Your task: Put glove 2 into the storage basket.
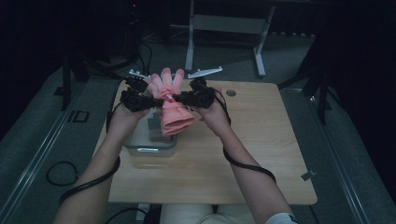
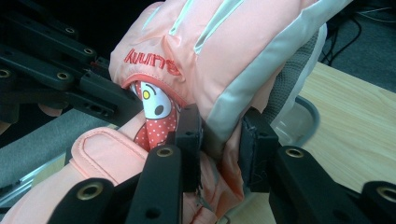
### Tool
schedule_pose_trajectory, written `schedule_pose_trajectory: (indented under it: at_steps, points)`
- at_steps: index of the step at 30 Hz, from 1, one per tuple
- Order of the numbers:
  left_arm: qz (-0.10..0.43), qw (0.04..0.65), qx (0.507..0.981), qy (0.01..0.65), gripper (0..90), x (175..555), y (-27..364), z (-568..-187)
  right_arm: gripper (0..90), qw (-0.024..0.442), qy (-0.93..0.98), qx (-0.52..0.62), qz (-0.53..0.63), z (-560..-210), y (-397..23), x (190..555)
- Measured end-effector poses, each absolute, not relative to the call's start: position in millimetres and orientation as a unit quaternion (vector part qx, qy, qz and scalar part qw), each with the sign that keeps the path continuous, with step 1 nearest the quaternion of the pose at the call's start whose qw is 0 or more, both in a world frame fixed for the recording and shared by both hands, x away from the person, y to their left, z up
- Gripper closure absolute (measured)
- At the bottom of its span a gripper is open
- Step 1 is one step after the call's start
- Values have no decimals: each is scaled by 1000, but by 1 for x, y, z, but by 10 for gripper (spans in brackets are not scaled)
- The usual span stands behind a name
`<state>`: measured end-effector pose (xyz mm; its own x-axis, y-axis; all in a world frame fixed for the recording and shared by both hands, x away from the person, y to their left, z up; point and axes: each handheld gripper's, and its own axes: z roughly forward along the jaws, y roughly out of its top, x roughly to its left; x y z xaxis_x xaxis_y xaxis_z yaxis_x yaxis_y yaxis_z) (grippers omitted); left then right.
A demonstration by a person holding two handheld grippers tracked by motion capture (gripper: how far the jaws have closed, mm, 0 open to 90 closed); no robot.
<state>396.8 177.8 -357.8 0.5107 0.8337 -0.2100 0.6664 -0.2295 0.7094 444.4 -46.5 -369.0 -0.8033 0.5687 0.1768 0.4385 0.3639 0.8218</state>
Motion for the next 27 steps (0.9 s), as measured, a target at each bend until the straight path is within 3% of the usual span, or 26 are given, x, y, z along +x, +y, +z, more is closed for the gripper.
schedule_pose_trajectory:
  at_steps: [16, 27]
  points:
    - [99, 400, 741, 530, 783, 397, 225, -393, 720, 60, 854, 281, 433, -386, 13, 460]
    - [78, 395, 733, 548, 783, 407, 232, -425, 721, 50, 865, 290, 405, -413, 26, 472]
